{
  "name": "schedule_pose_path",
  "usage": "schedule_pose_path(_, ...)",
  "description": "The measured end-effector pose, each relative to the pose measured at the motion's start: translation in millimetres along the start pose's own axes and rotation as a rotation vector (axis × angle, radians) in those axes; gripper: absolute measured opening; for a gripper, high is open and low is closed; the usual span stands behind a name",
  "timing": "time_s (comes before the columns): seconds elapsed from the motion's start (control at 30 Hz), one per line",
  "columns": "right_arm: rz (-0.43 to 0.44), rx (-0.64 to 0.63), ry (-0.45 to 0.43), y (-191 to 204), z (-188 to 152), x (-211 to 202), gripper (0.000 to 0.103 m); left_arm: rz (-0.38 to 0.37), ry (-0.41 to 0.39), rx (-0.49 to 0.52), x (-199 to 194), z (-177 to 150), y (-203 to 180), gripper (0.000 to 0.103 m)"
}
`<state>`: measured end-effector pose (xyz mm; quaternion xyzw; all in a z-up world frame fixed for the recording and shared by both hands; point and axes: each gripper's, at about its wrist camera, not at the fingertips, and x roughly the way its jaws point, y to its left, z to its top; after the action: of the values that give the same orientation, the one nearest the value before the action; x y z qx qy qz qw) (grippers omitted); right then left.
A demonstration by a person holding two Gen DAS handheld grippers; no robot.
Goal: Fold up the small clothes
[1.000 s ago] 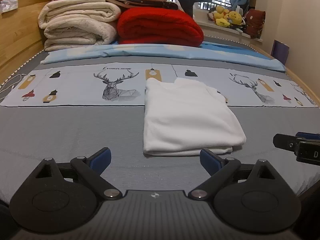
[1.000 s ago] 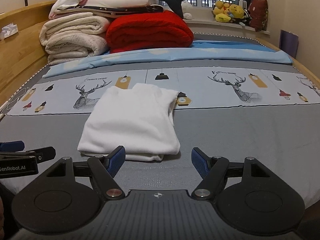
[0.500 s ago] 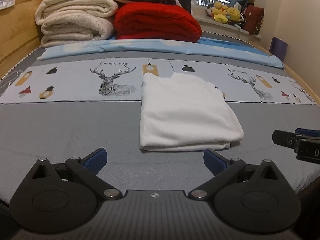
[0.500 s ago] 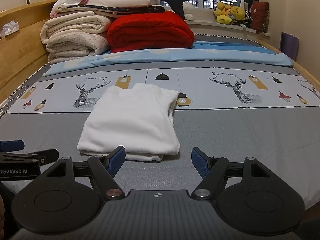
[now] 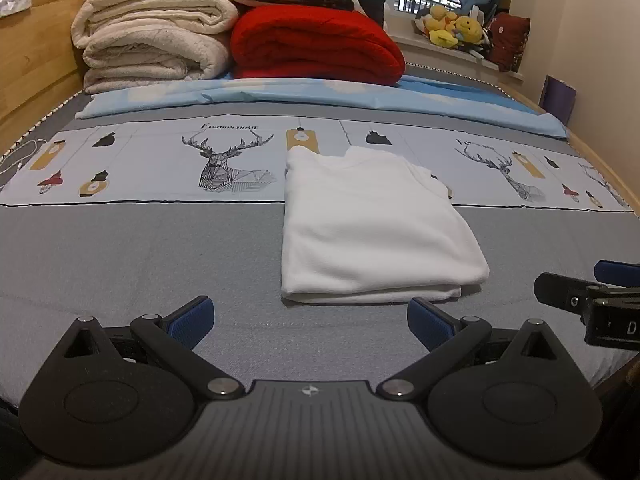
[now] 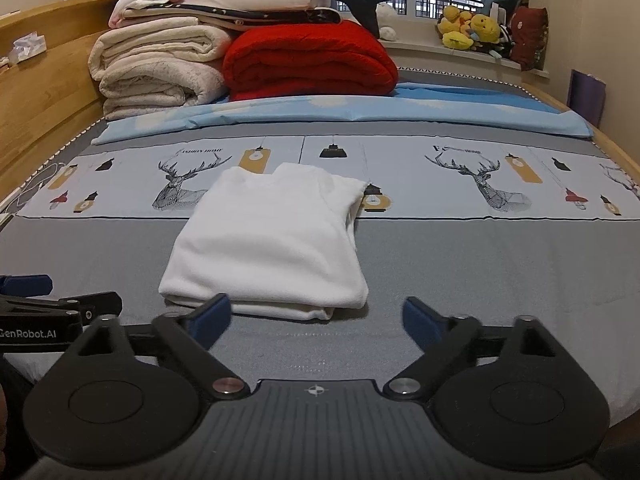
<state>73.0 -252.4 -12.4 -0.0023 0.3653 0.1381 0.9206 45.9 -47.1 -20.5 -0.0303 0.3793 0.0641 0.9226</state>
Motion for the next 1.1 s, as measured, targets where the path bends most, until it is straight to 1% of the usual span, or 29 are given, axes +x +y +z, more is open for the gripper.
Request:
schedule_pose_path(0.1,0.004,-0.005,0.000,-0.6,0.0,0.1,0.102,0.004,-0.004,0.004,0.3,0.7,0.1,0.103)
schedule_pose_path(0.33,-0.010,0.014,-0.014,-4.7,0.7,-0.4,0.102,0.006,-0.007,0.013,0.3,0.0,-0.8,0.103)
schedule_pose_path(0.63,-0.005,-0.015,-0.012,-1.2,0.9,-0.1,0.102,0.000,-0.012,0.012,-0.5,0.6,-0.3,0.103)
schedule_pose_path(1.1,-0.005,-0.014,-0.012,-2.0,1.9,-0.7,0.102,-0.008,-0.013,0.021,-0.3,-0.1,-4.0,0.103)
